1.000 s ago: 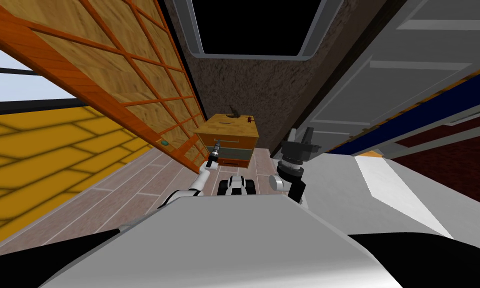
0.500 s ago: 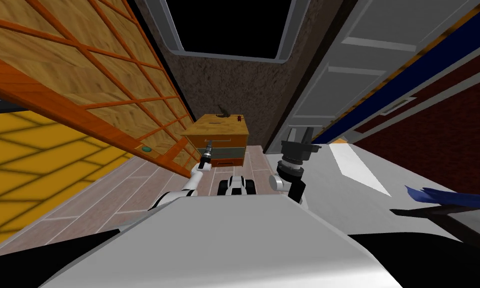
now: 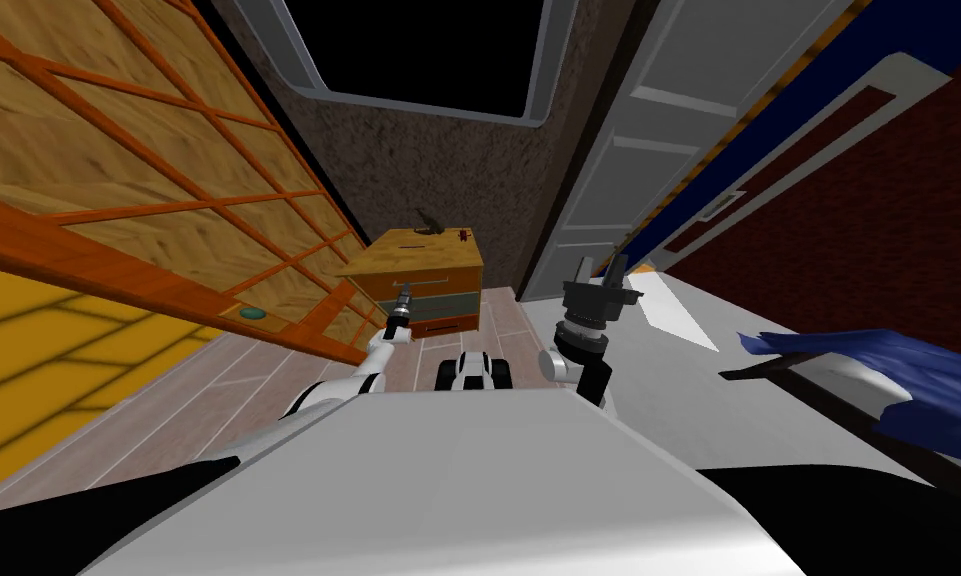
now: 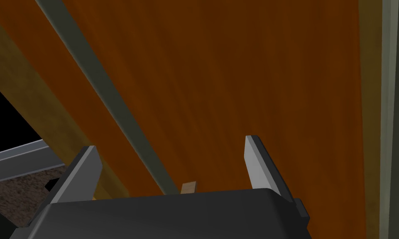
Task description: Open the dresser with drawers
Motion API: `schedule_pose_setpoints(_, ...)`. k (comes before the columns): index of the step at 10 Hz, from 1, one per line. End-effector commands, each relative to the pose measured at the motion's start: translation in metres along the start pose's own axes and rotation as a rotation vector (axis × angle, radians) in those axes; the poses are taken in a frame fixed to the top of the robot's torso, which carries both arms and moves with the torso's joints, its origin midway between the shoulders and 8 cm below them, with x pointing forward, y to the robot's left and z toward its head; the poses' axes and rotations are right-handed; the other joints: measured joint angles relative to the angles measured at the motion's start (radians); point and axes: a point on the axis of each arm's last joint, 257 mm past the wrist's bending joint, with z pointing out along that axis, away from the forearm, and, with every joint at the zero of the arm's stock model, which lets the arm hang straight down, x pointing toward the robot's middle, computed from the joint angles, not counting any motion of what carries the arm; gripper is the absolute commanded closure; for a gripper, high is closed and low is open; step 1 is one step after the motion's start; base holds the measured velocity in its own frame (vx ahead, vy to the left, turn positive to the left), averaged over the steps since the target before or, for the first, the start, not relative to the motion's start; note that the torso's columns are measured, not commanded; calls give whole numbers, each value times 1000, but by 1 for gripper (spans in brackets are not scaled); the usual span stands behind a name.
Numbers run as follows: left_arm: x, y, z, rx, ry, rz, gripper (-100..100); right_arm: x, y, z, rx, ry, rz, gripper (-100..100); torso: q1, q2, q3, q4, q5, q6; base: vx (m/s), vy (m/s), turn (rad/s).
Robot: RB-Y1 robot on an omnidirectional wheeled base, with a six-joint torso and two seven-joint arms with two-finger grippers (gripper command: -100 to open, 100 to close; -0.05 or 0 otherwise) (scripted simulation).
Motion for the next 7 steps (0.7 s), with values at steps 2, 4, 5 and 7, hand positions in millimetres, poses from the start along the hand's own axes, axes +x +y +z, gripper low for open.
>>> schedule_pose_setpoints(2, -60, -3, -2, 18, -76, 17, -100, 0, 0, 0, 0, 0, 0, 0, 2, 0, 0, 0, 0, -2, -46, -44, -94)
schedule_pose_setpoints(4, -58, 15, -9, -22, -74, 15, -100, 0, 0, 0, 0, 0, 0, 0, 5, -4, -3, -1, 1, -1, 0, 1, 9)
schedule_pose_setpoints(5, -97, 17, -13, -22, -126, 25, -100, 0, 0, 0, 0, 0, 0, 0, 4, -4, -2, -1, 1, -1, -25, -23, -327)
schedule_pose_setpoints(7, -135, 28, -23, -45, -178, 32, -100, 0, 0, 0, 0, 0, 0, 0, 0, 1, 0, 0, 0, -1, -38, -44, -301)
